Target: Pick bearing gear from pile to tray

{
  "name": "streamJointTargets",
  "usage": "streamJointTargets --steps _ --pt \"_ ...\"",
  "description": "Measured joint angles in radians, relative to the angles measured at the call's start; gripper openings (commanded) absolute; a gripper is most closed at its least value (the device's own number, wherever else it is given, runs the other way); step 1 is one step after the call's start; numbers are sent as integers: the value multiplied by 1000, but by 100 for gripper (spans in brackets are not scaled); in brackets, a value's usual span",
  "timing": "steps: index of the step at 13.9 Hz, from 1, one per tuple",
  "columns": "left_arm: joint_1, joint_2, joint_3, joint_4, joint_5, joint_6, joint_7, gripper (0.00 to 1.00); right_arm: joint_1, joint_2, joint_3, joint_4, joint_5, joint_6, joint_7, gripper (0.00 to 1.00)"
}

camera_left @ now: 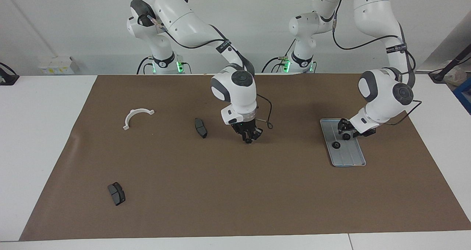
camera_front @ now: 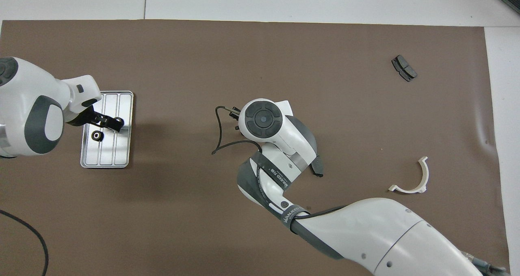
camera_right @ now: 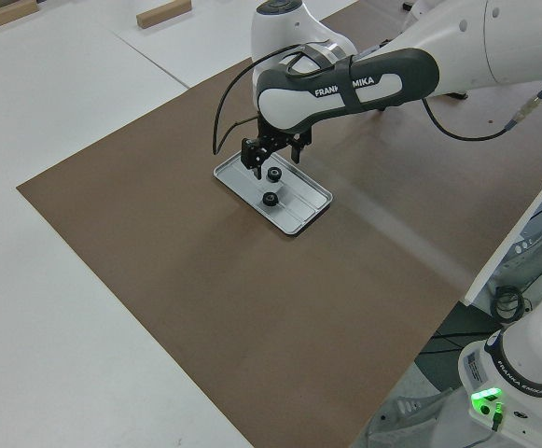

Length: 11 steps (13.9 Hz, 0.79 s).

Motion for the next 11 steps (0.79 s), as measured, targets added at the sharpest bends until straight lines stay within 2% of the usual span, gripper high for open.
streamJointTargets --steps 3,7,11 --pt "-191 0 -8 15 0 7 -311 100 -73 -37 0 -21 -2 -1 -143 100" --pt "-441 11 -11 16 0 120 -733 94 -204 -188 1 -143 -1 -17 -388 100" --pt "-502 61 -10 64 0 177 -833 92 -282 -324 2 -233 -1 -75 -532 100"
